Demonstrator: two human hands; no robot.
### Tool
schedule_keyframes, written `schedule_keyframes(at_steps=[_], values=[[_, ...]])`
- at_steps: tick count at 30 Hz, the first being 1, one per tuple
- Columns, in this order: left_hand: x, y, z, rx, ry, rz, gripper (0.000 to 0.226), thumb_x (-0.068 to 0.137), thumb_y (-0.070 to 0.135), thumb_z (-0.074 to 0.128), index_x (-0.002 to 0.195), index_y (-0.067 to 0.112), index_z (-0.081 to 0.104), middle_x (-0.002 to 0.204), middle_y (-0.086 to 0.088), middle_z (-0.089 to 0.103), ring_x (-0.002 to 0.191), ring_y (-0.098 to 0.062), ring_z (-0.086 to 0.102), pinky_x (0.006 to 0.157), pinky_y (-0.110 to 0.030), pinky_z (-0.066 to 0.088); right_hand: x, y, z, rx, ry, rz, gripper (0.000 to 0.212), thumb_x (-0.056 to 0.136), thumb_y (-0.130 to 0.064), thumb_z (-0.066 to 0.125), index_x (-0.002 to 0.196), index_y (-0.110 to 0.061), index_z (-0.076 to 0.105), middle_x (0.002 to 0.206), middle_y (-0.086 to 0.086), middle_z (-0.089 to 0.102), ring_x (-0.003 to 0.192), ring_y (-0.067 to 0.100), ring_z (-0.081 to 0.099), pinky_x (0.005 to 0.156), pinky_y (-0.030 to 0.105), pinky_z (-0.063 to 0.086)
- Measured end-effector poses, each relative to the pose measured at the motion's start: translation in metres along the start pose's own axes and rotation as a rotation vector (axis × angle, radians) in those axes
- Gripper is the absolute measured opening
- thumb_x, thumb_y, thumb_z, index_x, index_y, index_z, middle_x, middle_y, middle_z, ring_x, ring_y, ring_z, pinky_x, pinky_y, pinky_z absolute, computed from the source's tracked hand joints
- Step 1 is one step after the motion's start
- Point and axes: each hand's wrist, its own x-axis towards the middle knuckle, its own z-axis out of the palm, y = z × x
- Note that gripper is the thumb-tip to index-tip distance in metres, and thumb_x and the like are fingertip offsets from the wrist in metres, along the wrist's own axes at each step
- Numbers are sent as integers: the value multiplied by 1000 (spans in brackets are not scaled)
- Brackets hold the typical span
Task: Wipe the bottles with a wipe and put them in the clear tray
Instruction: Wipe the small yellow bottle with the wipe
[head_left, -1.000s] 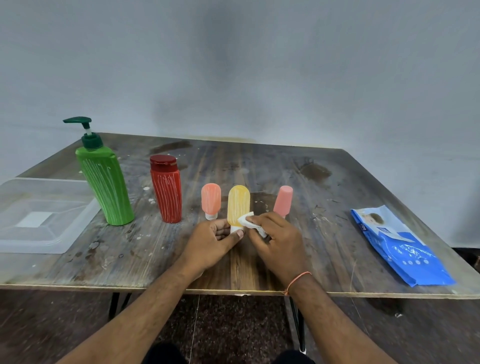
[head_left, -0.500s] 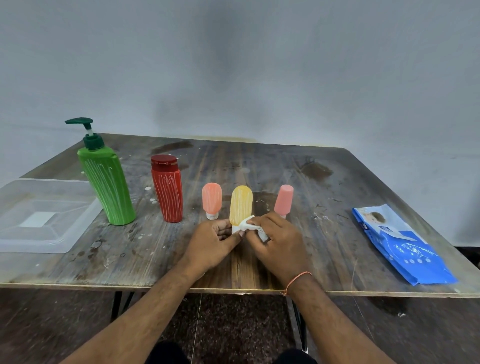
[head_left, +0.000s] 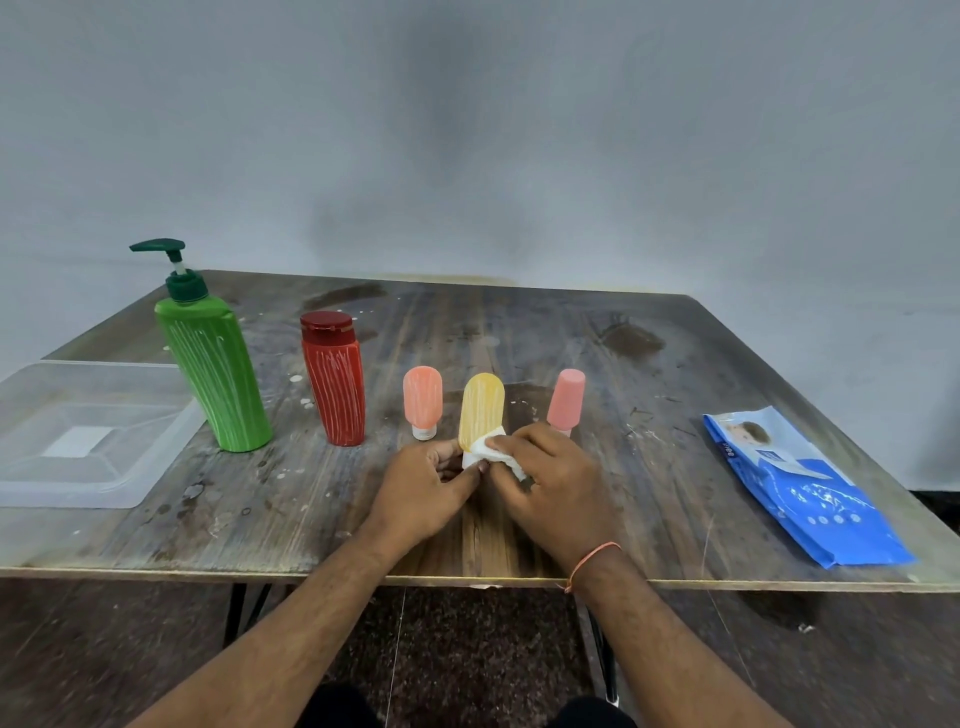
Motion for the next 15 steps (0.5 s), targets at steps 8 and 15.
schedule_keyframes(at_steps=[8, 15], values=[[0, 0, 3, 58, 1, 39, 28, 95, 15, 74, 120, 27, 77, 104, 21, 79, 100, 4, 72, 89, -17, 56, 0, 0, 3, -35, 7, 7, 22, 94, -23, 73, 113, -18, 82, 101, -5, 71, 88, 17, 66, 72, 36, 58], [-2, 3, 5, 108, 14, 57, 26, 95, 17, 74, 119, 27, 79, 100, 21, 79, 94, 7, 72, 84, -15, 57, -1, 0, 4, -71, 29, 33, 20, 93, -22, 72, 110, -18, 81, 100, -5, 70, 86, 18, 66, 72, 37, 58]])
